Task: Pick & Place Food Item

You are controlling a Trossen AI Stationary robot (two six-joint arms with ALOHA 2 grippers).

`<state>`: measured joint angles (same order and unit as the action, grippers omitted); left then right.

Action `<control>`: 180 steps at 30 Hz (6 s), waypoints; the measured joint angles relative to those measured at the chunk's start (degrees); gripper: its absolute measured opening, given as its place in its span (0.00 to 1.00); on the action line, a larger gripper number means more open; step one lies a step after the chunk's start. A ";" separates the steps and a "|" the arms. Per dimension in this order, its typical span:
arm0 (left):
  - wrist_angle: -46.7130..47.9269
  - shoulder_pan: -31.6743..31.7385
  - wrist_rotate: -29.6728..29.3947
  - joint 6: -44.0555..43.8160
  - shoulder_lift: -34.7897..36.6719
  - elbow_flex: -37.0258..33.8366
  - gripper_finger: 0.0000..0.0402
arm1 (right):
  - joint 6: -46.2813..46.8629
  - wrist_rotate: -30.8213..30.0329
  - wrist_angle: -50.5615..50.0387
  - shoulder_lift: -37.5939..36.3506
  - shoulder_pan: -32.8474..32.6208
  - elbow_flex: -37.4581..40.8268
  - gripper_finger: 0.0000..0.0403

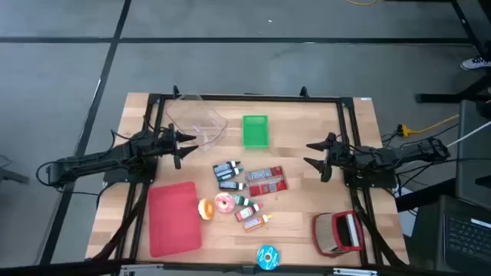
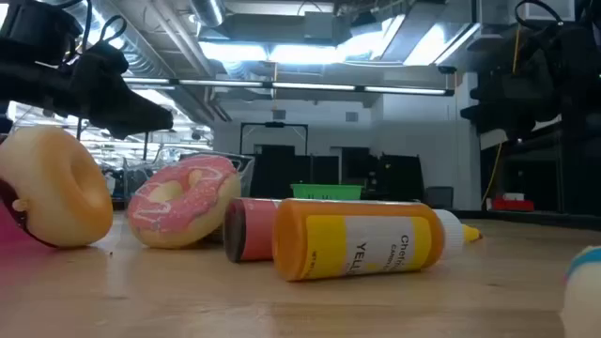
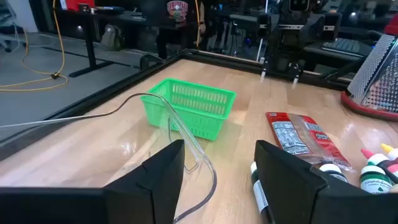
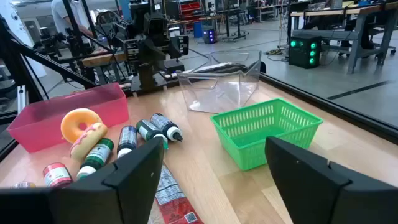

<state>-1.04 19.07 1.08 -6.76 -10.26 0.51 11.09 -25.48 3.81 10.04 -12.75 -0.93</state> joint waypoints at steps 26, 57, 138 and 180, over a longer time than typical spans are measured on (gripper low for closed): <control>-0.01 0.00 -0.01 -0.01 0.00 0.00 0.48 | 0.00 -0.02 0.00 0.00 0.01 0.00 0.70; -0.01 0.00 0.00 0.00 0.00 -0.01 0.48 | 0.00 -0.01 0.00 0.00 0.01 -0.01 0.70; 5.37 -11.78 2.86 9.67 -15.93 14.53 0.48 | -12.01 -11.57 27.10 0.00 0.39 -0.02 0.70; 18.77 -25.78 24.20 10.56 -79.23 51.67 0.48 | -6.97 -6.40 23.85 0.00 0.37 -0.02 0.70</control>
<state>17.73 -6.71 25.28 3.80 -89.49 52.19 4.12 -31.88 27.66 10.04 -12.38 -0.95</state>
